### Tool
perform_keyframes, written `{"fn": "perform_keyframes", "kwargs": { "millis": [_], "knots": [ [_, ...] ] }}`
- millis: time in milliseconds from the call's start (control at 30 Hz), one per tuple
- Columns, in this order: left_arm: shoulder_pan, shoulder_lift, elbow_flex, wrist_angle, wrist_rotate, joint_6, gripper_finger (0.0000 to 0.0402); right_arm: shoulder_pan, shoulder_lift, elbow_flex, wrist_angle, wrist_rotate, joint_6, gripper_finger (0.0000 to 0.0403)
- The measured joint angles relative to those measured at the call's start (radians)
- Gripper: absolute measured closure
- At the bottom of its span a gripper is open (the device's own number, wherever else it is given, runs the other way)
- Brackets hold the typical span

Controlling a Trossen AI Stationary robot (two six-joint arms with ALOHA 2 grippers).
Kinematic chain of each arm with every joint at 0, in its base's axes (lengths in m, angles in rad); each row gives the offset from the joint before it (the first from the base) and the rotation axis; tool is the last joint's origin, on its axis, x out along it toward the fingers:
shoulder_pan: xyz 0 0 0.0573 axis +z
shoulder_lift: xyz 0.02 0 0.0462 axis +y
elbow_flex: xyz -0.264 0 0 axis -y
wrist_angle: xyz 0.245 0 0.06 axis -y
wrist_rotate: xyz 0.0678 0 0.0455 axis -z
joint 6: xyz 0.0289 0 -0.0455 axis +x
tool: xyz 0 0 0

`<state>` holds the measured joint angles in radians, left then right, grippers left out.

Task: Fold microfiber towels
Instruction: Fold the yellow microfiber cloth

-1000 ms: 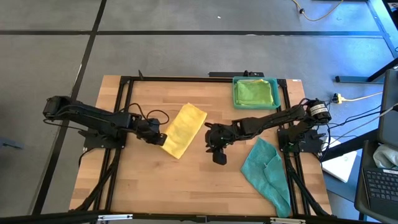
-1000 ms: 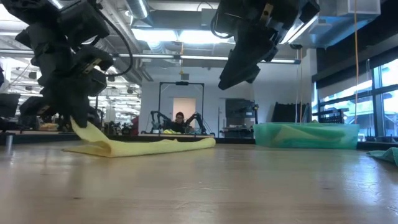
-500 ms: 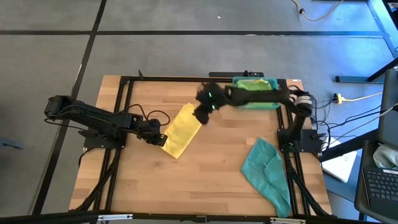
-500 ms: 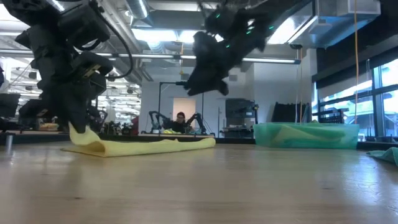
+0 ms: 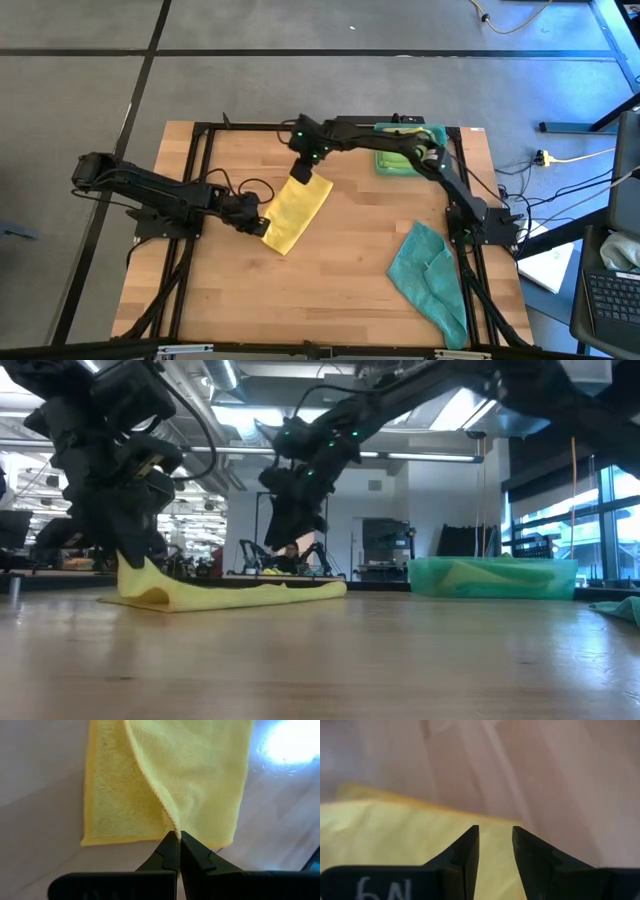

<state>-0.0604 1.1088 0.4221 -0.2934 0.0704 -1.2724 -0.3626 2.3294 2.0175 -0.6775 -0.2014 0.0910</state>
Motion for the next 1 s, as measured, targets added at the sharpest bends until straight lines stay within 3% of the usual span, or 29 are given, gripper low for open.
{"fn": "perform_keyframes", "kwargs": {
  "millis": [100,267,567,800,1000],
  "knots": [
    [-0.015,0.0,0.0,0.004,0.0,0.001,0.0401,-0.004,0.057,0.089,-0.045,0.034,-0.001,0.0283],
    [-0.043,0.0,0.0,0.012,-0.005,0.003,0.0401,-0.019,0.151,0.165,-0.159,-0.068,0.004,0.0283],
    [-0.074,0.0,0.0,0.015,-0.011,0.003,0.0401,-0.019,0.166,0.188,-0.175,-0.002,-0.099,0.0283],
    [-0.101,0.0,0.0,0.02,-0.125,0.002,0.0401,0.004,0.166,0.198,-0.189,-0.076,-0.406,0.0283],
    [-0.099,-0.001,0.0,-0.087,-0.211,0.002,0.0401,0.039,0.166,0.296,-0.258,-0.068,-0.358,0.0283]
  ]
}}
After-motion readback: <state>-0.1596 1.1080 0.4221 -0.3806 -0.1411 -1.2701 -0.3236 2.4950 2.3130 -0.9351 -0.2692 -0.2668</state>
